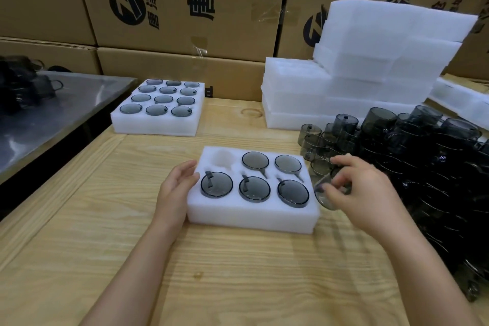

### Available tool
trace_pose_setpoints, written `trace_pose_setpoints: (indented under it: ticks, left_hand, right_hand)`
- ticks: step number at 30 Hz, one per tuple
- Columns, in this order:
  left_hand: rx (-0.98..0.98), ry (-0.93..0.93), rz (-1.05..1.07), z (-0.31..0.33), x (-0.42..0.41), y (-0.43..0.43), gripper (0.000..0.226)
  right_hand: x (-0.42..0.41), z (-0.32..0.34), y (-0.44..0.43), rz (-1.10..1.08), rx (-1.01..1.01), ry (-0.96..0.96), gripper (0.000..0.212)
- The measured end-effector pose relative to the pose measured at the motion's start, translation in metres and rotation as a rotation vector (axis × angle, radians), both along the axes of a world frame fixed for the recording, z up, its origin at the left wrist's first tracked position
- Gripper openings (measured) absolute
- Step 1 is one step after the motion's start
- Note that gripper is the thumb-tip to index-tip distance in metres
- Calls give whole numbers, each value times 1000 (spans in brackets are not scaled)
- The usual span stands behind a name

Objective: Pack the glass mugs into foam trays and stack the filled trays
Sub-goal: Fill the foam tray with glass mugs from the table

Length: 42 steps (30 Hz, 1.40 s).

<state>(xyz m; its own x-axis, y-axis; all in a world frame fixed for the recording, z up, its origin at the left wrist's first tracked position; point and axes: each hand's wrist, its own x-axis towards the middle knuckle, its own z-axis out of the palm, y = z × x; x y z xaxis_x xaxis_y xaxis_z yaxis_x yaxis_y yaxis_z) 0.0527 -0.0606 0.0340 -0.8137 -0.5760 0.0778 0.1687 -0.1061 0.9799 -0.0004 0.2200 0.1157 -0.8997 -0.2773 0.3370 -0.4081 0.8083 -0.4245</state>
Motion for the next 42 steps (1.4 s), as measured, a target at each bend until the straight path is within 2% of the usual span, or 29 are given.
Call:
trace_pose_setpoints:
  ticks: [2,5,8,12,14,16,20,25,29,32,35,39,42]
  left_hand:
    - [9,7,2,0,-1,0,24]
    - [10,15,-1,0,-1,0,24]
    - [-1,30,-3,0,-2,0,23]
    - [-9,51,1,0,-2,0,24]
    - [-12,57,1,-1,-2,0,24]
    - [-14,63,7,-1,-3,0,24]
    - [-20,87,16,-2,-4,1,23]
    - [-31,91,15,-4,-5,1,23]
    - [-38,86,26,-4,-4,1,22]
    - [-50,83,29,-5,-4,1,22]
    - [-38,87,29,-5,-4,1,21]
    - [-16,76,18,-4,-4,1,24]
    - [-14,55,0,-5,-5,-1,29]
  right_hand:
    - [-5,9,-10,37,-243,-3,30]
    - [-20,22,-37,118,-656,-201,27]
    - [-39,28,-73,118,-785,-445,30]
    - [-58,22,-120,156,-731,-656,32]
    - [-61,20,-139,173,-672,-698,37]
    - [-63,21,-152,192,-547,-660,42]
    - [-63,26,-172,247,-171,-580,45]
    - [-63,32,-186,256,38,-470,40]
    - [-62,39,-188,273,84,-499,32]
    - [-58,40,-184,270,60,-561,47]
    - [-56,43,-182,259,93,-564,48]
    - [-56,44,-184,246,204,-510,47]
    - [-57,46,-189,240,344,-439,37]
